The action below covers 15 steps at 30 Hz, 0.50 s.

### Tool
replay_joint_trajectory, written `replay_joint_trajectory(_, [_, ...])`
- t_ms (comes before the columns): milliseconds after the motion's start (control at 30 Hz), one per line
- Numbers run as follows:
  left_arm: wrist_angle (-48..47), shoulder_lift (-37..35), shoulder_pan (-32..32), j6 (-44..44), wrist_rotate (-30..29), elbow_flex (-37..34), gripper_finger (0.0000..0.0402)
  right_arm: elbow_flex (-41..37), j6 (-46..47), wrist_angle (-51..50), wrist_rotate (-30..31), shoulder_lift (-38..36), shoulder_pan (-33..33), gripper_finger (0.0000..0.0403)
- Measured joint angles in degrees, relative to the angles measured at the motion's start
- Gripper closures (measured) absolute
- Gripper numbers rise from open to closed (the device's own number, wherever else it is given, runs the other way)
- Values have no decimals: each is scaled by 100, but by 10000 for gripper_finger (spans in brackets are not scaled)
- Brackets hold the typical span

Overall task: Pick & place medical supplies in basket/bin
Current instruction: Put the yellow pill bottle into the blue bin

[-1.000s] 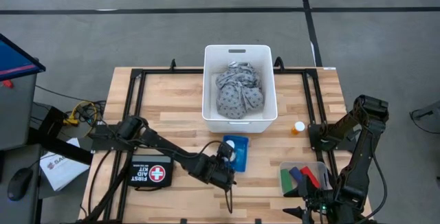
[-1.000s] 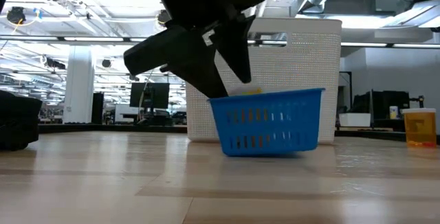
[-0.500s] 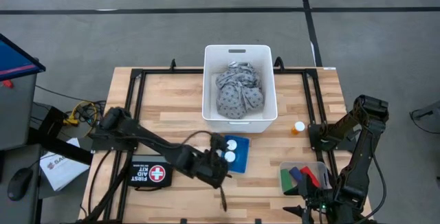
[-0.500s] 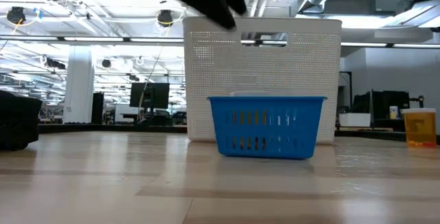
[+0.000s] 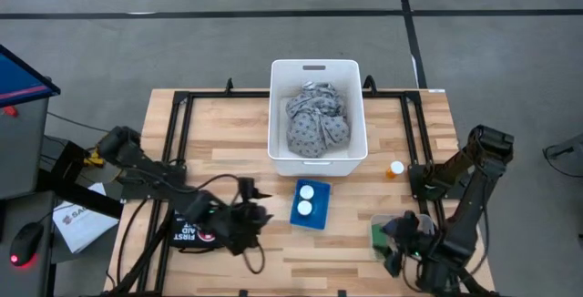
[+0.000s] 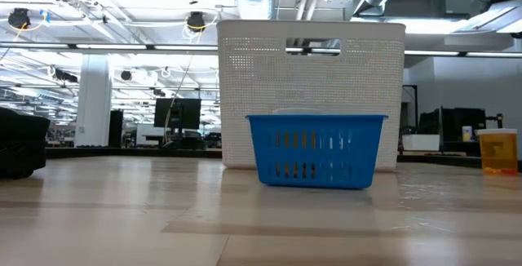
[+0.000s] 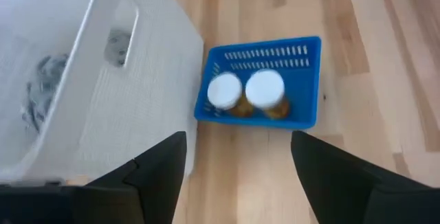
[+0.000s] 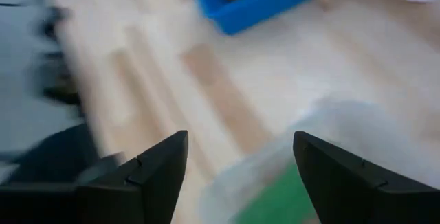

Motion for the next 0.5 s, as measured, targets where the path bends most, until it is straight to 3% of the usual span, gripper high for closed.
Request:
replay_joint_trajectory(133, [1122,-603,-236,-168,-464,-1128,139,96,267,-1002,-458,-10,-552,143])
replay_joint_trajectory(233, [2658,-1117,-365,353,-527,-1953,131,211,75,-1677,-810,-15,-1112,143])
replay_joint_trajectory(300, [3725,-1502,-457,1002,-545,-2465,125,297,-444,-2092,-1058,-17,-1518,143])
replay_joint_trajectory(500, [6325,-2604,-504,3026,-514,-3555,116,455,-3128,-2554,-1688,-23,-2576,143])
